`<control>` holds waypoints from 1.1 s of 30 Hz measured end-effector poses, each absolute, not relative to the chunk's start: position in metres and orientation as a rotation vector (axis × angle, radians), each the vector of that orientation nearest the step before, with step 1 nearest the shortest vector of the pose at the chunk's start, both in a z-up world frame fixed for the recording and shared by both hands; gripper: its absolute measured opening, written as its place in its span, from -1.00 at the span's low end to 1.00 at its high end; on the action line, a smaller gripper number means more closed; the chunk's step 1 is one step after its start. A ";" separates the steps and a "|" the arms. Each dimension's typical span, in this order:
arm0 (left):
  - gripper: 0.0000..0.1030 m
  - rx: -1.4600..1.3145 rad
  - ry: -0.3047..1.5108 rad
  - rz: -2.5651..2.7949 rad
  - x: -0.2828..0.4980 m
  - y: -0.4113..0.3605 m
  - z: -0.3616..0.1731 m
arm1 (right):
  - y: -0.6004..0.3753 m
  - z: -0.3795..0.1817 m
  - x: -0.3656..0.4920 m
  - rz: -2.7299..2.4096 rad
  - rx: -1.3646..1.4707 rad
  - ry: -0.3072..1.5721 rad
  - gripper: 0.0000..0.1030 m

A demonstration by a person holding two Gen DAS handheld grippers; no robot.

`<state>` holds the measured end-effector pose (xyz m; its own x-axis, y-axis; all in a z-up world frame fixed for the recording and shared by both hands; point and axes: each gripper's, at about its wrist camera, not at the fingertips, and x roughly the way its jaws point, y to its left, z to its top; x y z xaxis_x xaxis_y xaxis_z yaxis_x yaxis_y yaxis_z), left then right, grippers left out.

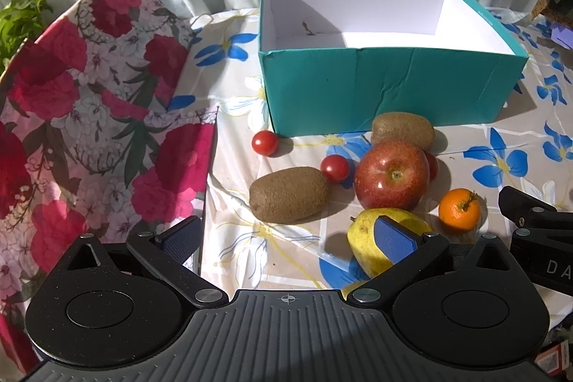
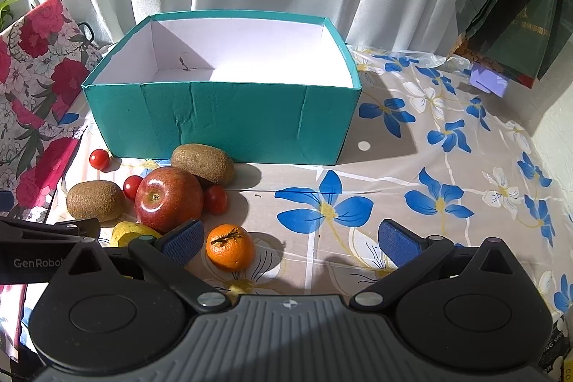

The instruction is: Organize fruits

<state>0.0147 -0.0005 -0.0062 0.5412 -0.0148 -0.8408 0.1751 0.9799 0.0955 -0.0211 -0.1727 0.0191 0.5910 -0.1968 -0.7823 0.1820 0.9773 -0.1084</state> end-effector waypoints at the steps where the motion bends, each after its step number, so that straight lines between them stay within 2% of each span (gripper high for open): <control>1: 1.00 0.176 0.994 -0.113 0.014 -0.001 -0.006 | -0.173 0.019 -0.021 -0.221 -0.018 0.913 1.00; 33: 1.00 0.173 1.014 -0.113 0.014 -0.003 -0.007 | -0.174 0.021 -0.025 -0.214 -0.017 0.900 1.00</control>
